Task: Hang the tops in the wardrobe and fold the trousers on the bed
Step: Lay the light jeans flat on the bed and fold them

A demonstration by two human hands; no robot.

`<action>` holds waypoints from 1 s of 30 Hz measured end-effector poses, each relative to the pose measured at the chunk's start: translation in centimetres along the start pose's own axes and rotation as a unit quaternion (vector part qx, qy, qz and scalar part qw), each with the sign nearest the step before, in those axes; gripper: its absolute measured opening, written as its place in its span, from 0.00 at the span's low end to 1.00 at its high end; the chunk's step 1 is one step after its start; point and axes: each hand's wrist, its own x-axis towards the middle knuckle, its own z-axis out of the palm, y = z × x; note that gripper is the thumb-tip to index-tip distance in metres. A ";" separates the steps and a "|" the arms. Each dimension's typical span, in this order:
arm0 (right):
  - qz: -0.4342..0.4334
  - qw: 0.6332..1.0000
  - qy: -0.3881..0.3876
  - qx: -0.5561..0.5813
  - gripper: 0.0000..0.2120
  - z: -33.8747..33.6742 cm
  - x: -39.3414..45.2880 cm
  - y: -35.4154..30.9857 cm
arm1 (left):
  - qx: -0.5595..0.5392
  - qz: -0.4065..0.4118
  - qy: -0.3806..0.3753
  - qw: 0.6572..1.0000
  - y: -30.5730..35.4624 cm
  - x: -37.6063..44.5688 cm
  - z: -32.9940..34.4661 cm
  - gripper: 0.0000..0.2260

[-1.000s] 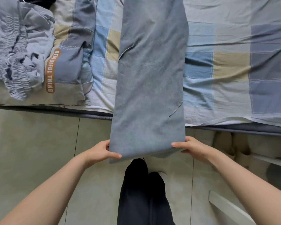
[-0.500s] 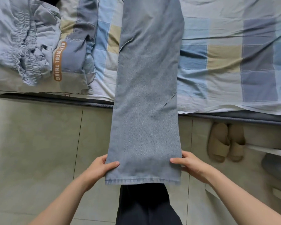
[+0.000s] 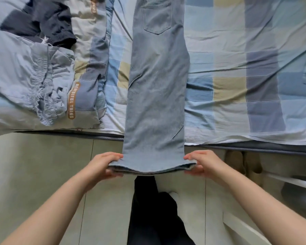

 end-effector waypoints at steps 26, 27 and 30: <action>0.037 0.990 0.135 0.033 0.10 2.2 16.0 -1.7 | 0.054 0.033 0.082 0.995 2.6 15.2 2.6 0.05; 0.018 0.990 0.136 0.031 0.08 2.0 15.9 -1.7 | 0.053 0.040 0.085 0.994 2.7 14.9 2.6 0.05; -0.075 0.988 0.137 0.016 0.05 1.5 14.5 -1.1 | 0.049 0.051 0.065 0.995 2.8 13.7 2.5 0.05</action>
